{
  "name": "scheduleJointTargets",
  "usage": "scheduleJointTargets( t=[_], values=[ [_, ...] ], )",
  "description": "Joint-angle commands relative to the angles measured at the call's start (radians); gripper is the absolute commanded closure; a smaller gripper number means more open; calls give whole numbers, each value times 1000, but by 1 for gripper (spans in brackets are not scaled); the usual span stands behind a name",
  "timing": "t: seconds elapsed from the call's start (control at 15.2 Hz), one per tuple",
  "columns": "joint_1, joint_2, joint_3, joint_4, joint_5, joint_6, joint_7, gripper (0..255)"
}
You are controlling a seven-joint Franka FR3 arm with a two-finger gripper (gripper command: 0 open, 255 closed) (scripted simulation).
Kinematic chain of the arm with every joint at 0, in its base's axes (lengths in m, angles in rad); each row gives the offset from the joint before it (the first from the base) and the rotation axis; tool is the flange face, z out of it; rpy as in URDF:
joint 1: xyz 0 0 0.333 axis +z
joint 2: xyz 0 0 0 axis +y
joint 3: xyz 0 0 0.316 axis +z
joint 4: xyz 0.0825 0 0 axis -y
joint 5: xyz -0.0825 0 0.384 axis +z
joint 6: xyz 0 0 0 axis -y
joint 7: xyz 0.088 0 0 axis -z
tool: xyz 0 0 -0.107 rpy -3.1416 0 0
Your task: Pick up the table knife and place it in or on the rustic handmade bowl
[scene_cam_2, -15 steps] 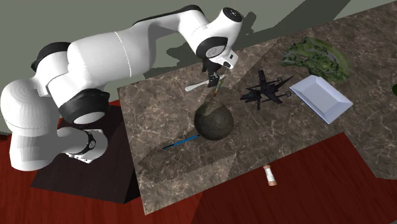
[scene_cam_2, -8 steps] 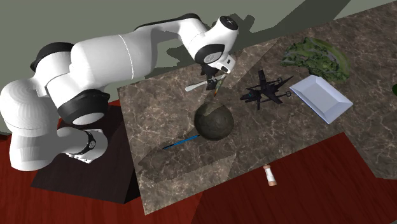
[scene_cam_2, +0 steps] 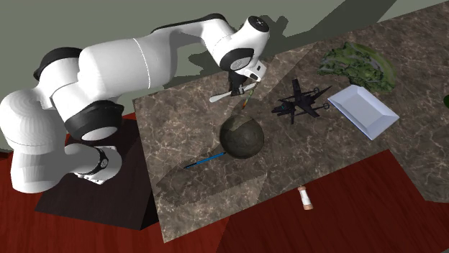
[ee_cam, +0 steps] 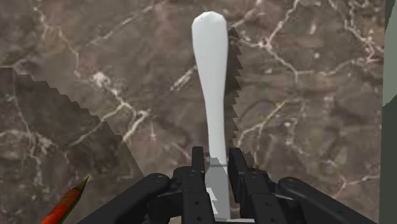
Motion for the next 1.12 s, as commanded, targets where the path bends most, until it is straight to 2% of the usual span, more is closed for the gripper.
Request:
scheduleJointTargets(
  t=[0.0, 0.4, 1.06],
  values=[
    [-1, 5, -3, -2, -2, -2, 0, 255],
    [-2, 4, -3, -5, -2, 1, 0, 255],
    [3, -27, 3, 79, 7, -113, -5, 255]
  ],
)
